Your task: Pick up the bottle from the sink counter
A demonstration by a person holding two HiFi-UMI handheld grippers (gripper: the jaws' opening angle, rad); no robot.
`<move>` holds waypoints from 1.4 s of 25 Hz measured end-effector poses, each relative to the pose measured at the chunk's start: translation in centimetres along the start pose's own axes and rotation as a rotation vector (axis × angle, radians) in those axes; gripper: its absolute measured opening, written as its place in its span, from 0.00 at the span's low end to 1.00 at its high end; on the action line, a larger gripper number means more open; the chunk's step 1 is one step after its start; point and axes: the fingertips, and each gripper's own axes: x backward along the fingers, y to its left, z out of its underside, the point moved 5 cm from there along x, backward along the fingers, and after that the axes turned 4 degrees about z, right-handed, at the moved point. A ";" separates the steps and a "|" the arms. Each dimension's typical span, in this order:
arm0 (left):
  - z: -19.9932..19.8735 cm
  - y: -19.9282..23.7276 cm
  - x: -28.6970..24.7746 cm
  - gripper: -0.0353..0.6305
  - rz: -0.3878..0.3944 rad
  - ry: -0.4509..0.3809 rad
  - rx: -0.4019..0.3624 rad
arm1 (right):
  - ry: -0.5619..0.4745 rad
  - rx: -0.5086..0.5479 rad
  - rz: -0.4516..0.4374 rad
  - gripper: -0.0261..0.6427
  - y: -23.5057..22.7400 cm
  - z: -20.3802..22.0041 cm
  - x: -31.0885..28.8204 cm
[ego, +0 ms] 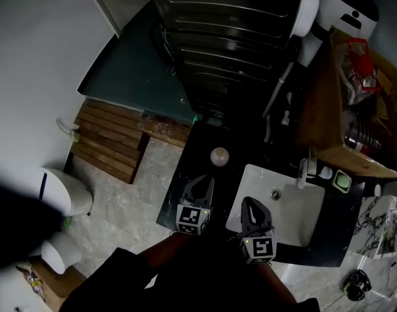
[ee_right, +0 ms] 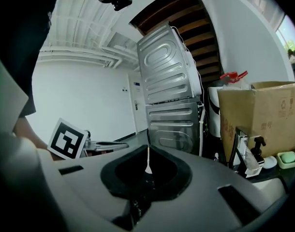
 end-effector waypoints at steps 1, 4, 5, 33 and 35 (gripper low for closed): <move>0.1 0.2 -0.4 0.08 0.002 -0.003 0.005 | -0.003 0.006 -0.003 0.10 -0.2 -0.3 -0.5; 0.5 0.5 -1.8 0.08 0.011 0.010 0.003 | -0.011 0.006 -0.005 0.10 -0.9 -0.6 -1.7; 0.7 0.7 -2.3 0.08 0.010 0.019 0.001 | -0.010 0.000 -0.005 0.10 -1.1 -0.6 -2.0; 7.9 4.7 -13.7 0.62 -0.065 0.322 0.023 | 0.031 0.014 0.030 0.10 -5.1 0.3 -3.4; 8.0 4.8 -14.1 0.62 -0.058 0.331 0.016 | 0.026 0.016 0.043 0.10 -5.6 0.2 -3.4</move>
